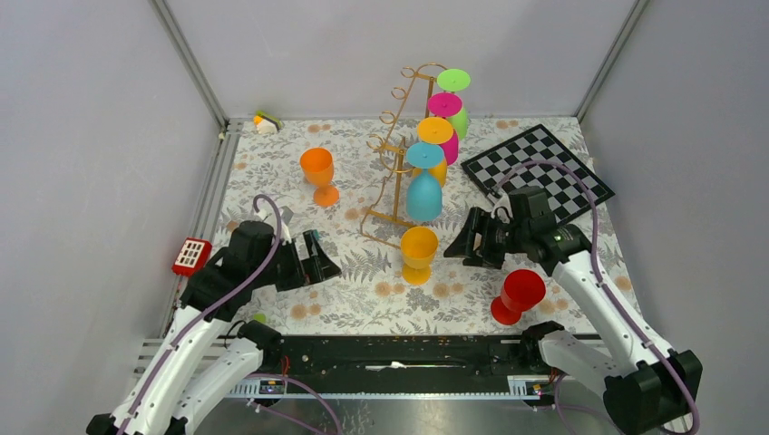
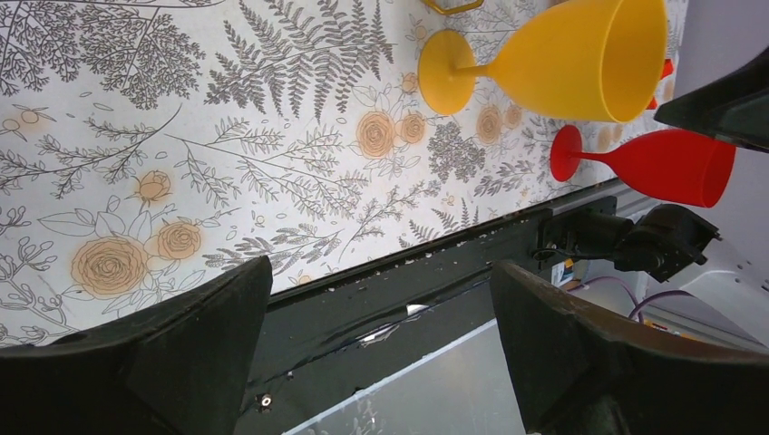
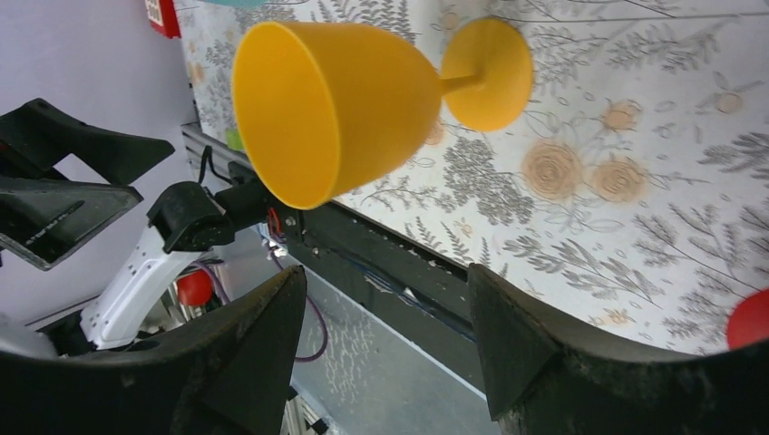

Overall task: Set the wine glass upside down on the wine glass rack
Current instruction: Pick up the wine glass at the center of the board.

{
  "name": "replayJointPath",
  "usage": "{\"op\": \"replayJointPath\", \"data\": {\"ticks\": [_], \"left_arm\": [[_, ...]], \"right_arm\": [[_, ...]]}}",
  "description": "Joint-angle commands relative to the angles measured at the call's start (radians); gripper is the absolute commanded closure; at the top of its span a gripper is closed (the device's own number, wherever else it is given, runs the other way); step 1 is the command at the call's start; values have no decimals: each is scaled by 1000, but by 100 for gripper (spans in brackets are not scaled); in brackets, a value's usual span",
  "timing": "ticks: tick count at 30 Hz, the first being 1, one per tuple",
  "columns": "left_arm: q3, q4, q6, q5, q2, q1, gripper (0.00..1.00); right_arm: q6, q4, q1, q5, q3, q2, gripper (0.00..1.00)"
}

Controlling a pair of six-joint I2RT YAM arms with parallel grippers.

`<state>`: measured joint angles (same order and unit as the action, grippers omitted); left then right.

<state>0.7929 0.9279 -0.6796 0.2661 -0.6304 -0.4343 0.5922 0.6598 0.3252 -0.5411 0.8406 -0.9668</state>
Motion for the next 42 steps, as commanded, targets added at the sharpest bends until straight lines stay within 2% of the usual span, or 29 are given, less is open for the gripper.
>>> {"op": "replayJointPath", "data": {"ticks": [1, 12, 19, 25, 29, 37, 42], "left_arm": [[4, -16, -30, 22, 36, 4, 1], [-72, -29, -99, 10, 90, 5, 1], [-78, -29, -101, 6, 91, 5, 1], [-89, -34, -101, 1, 78, 5, 1], [-90, -44, -106, 10, 68, 3, 1], [-89, -71, -115, 36, 70, 3, 1], [-76, -74, -119, 41, 70, 4, 1]], "right_arm": [[81, -106, 60, 22, 60, -58, 27], [135, -152, 122, 78, 101, -213, 28], [100, -107, 126, 173, 108, -246, 37], [53, -63, 126, 198, 116, -258, 56], [58, -66, 124, 171, 100, -231, 64], [55, -49, 124, 163, 65, -162, 98], [19, 6, 125, 165, 79, -134, 100]]}}
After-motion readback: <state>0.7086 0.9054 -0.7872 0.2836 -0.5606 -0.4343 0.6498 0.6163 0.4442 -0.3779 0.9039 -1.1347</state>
